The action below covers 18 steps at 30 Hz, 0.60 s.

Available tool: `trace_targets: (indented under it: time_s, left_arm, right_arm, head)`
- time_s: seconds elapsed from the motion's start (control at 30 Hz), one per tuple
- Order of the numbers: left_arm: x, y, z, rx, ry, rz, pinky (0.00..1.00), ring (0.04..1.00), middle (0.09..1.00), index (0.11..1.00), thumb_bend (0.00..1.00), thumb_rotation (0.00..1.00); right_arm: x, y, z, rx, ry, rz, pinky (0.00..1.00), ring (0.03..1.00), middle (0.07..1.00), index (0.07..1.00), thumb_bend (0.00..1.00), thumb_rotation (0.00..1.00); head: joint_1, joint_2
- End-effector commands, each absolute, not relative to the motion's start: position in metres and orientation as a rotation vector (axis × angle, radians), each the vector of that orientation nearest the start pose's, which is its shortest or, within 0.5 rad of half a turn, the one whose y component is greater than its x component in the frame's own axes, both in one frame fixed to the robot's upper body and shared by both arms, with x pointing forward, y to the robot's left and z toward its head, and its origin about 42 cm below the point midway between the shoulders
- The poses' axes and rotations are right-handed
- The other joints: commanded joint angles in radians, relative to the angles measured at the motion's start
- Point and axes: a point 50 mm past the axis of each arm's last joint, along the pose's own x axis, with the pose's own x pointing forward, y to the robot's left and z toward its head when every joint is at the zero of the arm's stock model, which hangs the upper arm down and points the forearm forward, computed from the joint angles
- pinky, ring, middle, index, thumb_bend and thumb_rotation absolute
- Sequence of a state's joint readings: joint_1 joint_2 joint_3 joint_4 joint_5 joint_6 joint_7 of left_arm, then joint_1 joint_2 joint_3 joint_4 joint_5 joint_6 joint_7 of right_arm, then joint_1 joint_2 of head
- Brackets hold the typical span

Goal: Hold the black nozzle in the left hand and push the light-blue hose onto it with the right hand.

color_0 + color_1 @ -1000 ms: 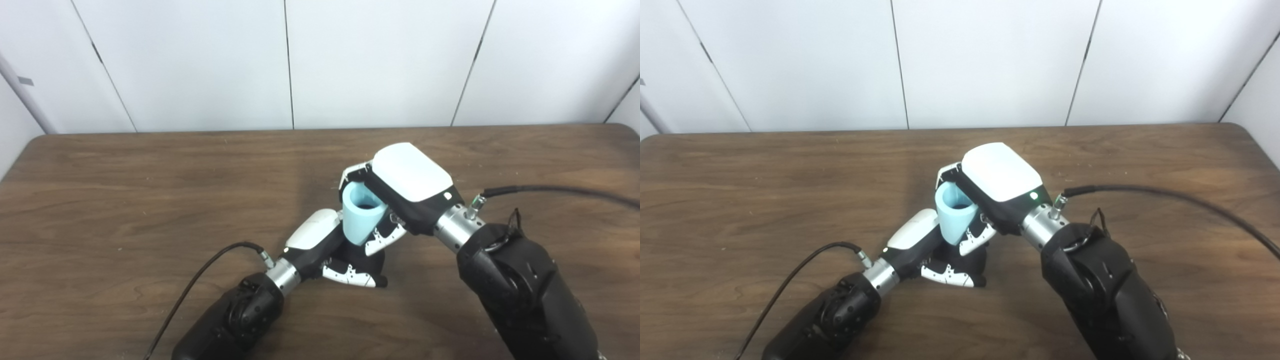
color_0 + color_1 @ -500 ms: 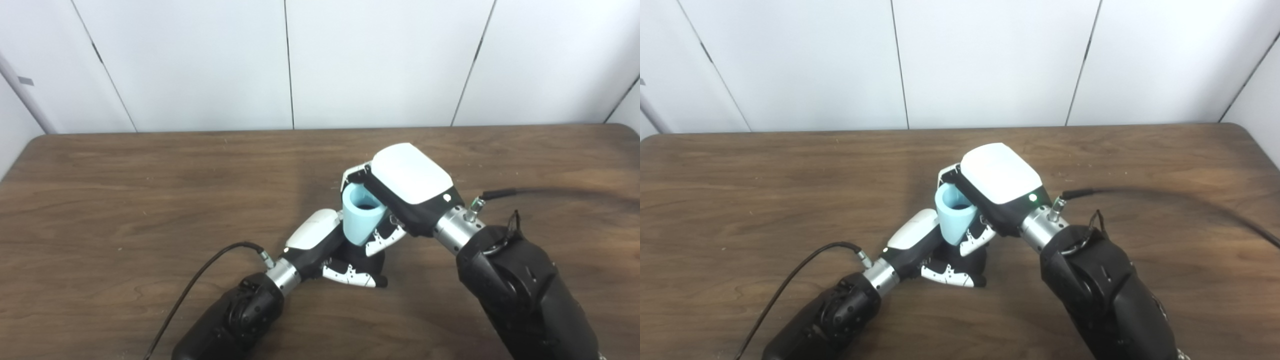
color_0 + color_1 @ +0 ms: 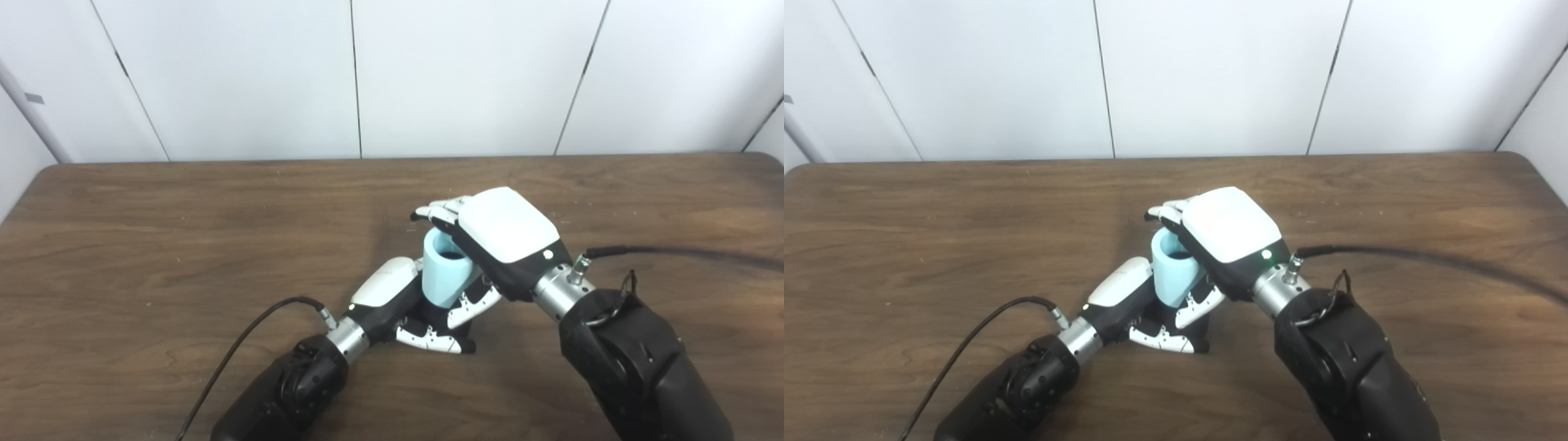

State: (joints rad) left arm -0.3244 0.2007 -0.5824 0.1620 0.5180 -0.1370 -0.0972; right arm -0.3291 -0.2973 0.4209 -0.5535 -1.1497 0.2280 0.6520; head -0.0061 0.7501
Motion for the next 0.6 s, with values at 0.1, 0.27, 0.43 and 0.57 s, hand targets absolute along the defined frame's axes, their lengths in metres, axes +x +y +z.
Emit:
trace_targets:
  time_s: [0.1, 0.27, 0.43, 0.57]
  left_arm:
    - [0.3022, 0.1319, 0.0564, 0.936, -0.015, -0.872, 0.82, 0.847, 0.708, 0.498, 0.57, 0.44]
    - [0.3022, 0.1315, 0.0574, 0.934, -0.014, -0.872, 0.82, 0.847, 0.708, 0.494, 0.57, 0.44]
    - [0.3024, 0.1311, 0.0567, 0.934, -0.012, -0.872, 0.82, 0.847, 0.708, 0.494, 0.57, 0.44]
    - [0.3024, 0.1310, 0.0572, 0.934, -0.012, -0.872, 0.82, 0.847, 0.708, 0.491, 0.57, 0.44]
  right_arm:
    - [0.2912, -0.1604, 0.2314, -1.520, -0.177, 0.596, 0.79, 0.820, 0.847, 0.831, 0.84, 0.37]
    - [0.2902, -0.1594, 0.2312, -1.517, -0.180, 0.593, 0.79, 0.816, 0.842, 0.827, 0.85, 0.37]
    - [0.2888, -0.1579, 0.2350, -1.500, -0.197, 0.587, 0.78, 0.816, 0.845, 0.827, 0.84, 0.37]
    - [0.2856, -0.1586, 0.2376, -1.449, -0.250, 0.560, 0.79, 0.828, 0.866, 0.856, 0.84, 0.35]
  head:
    - [0.001, 0.000]
    - [0.000, 0.001]
    - [0.001, 0.001]
    - [0.001, 0.001]
